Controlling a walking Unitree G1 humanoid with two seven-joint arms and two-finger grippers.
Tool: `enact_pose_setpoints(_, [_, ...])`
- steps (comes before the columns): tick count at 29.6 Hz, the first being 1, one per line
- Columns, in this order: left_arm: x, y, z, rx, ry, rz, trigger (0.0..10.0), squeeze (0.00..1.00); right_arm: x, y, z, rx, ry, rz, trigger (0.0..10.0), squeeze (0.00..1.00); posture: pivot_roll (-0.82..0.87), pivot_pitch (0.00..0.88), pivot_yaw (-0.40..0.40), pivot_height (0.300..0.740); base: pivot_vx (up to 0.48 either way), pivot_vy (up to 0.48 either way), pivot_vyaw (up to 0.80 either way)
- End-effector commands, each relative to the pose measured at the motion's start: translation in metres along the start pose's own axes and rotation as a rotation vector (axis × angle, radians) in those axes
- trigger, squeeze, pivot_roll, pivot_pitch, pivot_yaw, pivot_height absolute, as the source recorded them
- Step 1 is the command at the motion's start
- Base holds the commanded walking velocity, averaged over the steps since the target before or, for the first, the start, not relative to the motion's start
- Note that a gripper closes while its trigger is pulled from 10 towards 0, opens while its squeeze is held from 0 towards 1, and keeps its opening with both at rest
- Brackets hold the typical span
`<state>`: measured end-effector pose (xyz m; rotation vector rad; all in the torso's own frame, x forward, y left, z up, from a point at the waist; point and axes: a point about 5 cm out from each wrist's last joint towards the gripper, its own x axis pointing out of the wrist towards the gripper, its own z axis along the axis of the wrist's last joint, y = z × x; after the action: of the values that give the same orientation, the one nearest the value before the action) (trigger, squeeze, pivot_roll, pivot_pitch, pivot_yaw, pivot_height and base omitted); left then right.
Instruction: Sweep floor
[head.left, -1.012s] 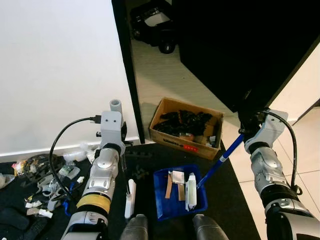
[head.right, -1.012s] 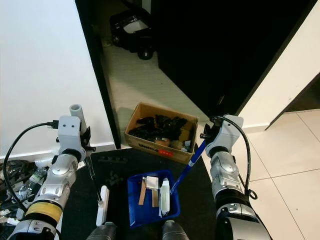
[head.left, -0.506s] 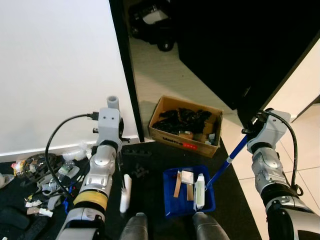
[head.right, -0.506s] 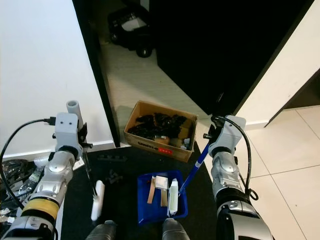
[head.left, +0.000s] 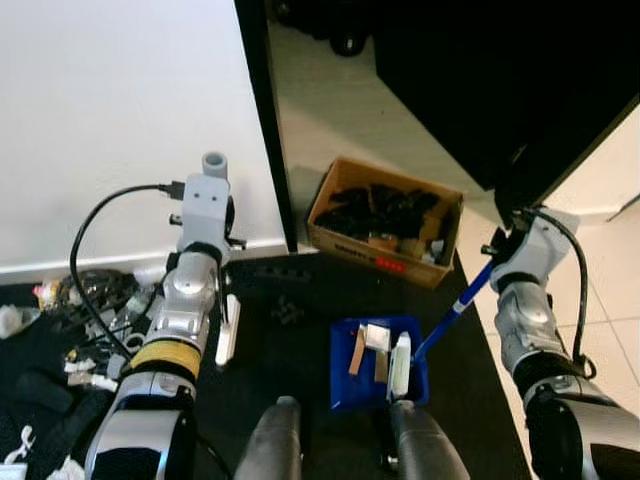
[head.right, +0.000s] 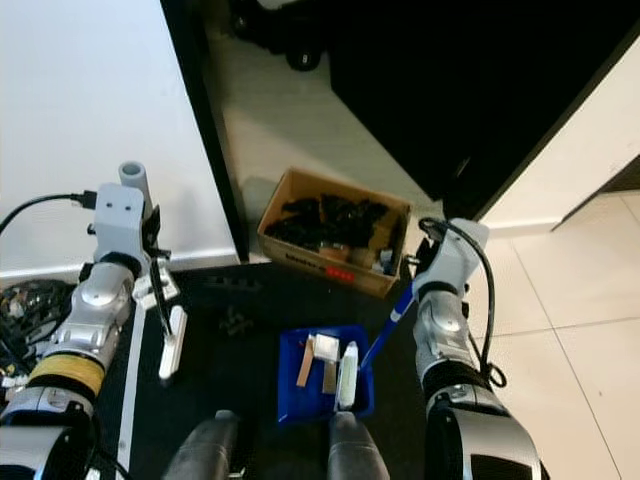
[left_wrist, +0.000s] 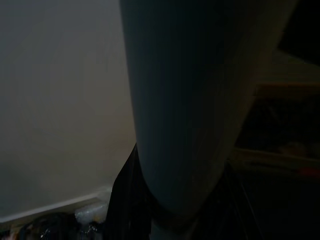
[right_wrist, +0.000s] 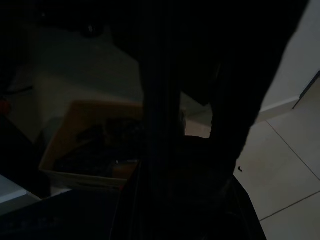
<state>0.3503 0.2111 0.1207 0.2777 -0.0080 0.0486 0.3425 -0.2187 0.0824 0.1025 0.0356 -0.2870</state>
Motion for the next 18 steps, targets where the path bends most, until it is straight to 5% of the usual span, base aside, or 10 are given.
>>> enact_pose_setpoints(1, [0.003,0.006,0.004,0.029,-0.036,0.000,10.0,0.00,0.004,0.001,0.008,-0.013,-0.039,-0.022,10.0,0.00,0.04,0.314,-0.009,0.740,0.000,0.000,0.00])
enact_pose_setpoints(18, [0.023,-0.033,0.037,0.026,-0.163,-0.144,10.0,0.00,0.007,0.022,0.016,0.023,-0.071,-0.042,10.0,0.00,0.02,0.361,-0.012,0.740,0.000,0.000,0.00])
